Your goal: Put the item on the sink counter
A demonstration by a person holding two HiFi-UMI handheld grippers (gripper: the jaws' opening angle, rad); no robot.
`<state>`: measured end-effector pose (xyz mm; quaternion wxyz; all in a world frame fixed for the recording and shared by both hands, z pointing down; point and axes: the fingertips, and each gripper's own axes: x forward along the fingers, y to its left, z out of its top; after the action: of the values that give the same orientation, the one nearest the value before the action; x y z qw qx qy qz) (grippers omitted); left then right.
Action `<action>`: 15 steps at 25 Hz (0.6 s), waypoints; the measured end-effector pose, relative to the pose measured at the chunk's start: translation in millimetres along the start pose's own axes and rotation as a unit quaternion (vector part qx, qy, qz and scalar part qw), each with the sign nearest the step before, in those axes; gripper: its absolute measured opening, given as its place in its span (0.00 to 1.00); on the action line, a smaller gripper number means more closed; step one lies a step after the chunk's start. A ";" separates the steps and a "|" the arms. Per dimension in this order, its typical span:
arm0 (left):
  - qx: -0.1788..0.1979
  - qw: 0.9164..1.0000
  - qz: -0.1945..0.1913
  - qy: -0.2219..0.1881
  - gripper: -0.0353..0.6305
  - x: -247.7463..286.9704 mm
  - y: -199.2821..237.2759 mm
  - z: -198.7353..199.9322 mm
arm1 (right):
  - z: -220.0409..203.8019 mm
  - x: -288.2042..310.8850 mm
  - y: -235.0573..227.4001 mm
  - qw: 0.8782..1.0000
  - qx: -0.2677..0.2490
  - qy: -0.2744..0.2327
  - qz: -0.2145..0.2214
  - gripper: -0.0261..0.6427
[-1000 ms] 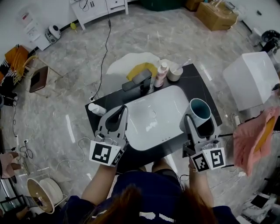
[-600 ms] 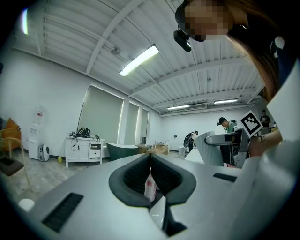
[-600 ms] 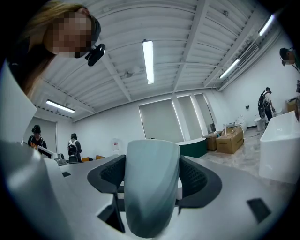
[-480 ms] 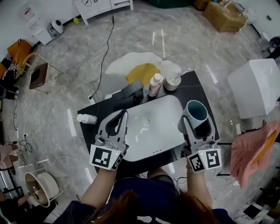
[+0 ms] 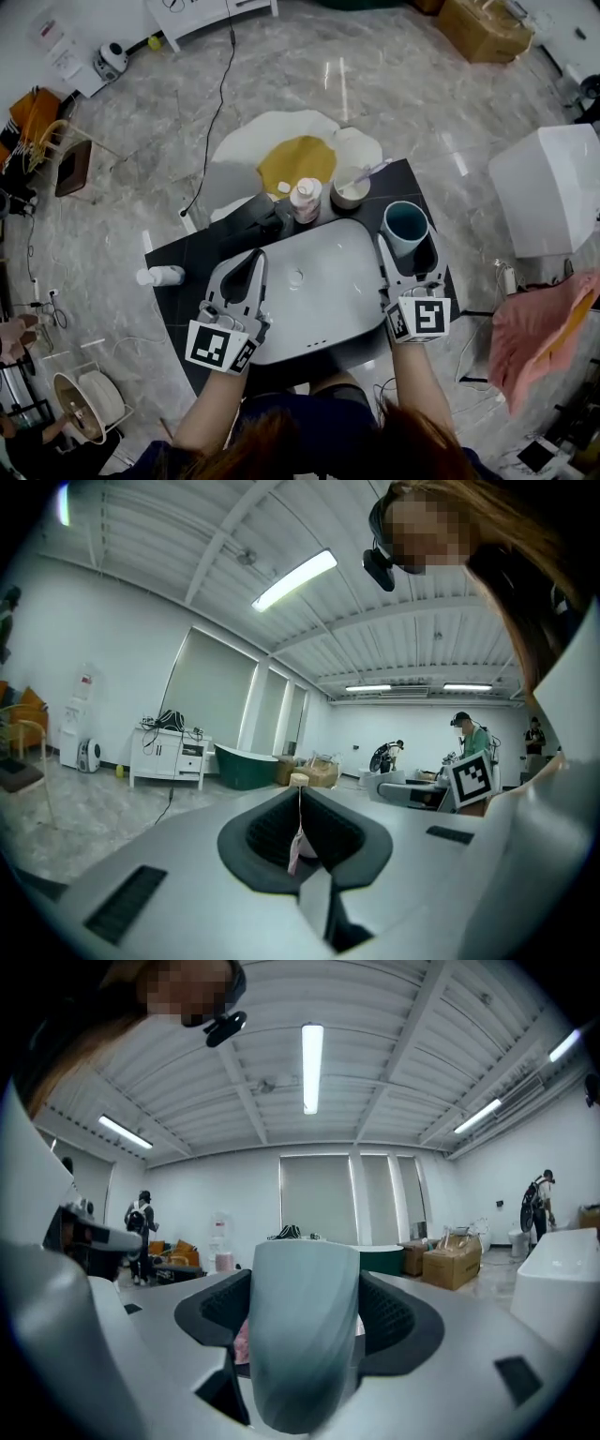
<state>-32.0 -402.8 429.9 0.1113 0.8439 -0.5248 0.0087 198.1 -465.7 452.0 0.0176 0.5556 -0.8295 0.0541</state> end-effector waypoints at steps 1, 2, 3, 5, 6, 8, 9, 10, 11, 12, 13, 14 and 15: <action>0.001 1.000 0.001 0.003 0.09 4.0 0.0 -1.8 | -9.5 7.9 -4.8 1.000 -0.006 0.003 -0.003 0.59; 0.003 1.000 0.001 0.004 0.09 7.8 -0.3 -3.0 | -19.2 16.1 -9.9 1.000 -0.005 0.006 -0.005 0.59; 0.005 1.000 0.002 0.004 0.09 11.3 -0.7 -3.8 | -28.7 24.6 -15.2 1.000 -0.001 0.009 -0.007 0.59; 0.009 1.000 0.003 0.005 0.09 15.3 -0.9 -5.7 | -46.5 39.9 -24.4 1.000 0.004 0.017 -0.010 0.59; 0.010 1.000 0.005 0.008 0.09 15.6 -0.4 -6.7 | -54.5 46.1 -27.7 1.000 0.003 0.022 -0.012 0.59; 0.011 1.000 0.011 0.013 0.09 14.5 1.8 -8.2 | -66.8 56.4 -33.2 0.999 -0.001 0.029 -0.016 0.59; 0.011 1.000 0.014 0.015 0.09 13.9 3.4 -8.7 | -70.7 60.9 -35.6 0.999 -0.002 0.031 -0.018 0.59; 0.012 1.000 0.017 0.017 0.09 13.4 4.8 -9.3 | -73.2 64.9 -37.6 0.999 -0.003 0.031 -0.019 0.59; 0.012 1.000 0.019 0.018 0.09 12.9 5.9 -10.0 | -75.1 68.4 -39.3 0.999 -0.005 0.030 -0.020 0.59; 0.012 1.000 0.020 0.020 0.09 12.5 6.7 -11.0 | -76.8 71.2 -40.7 0.999 -0.008 0.028 -0.021 0.59; 0.013 0.999 0.020 0.022 0.09 12.4 7.2 -12.0 | -78.8 73.7 -42.1 0.999 -0.011 0.027 -0.022 0.59; 0.013 0.999 0.021 0.023 0.09 12.5 7.4 -12.9 | -81.1 75.8 -43.7 0.999 -0.014 0.027 -0.025 0.59; 0.013 0.999 0.021 0.024 0.09 12.8 7.3 -13.6 | -83.6 77.3 -45.5 0.999 -0.016 0.027 -0.028 0.59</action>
<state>-31.4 -414.5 446.1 0.1125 0.8338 -0.5391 0.0378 207.9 -544.8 545.2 0.0498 0.5769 -0.8134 0.0554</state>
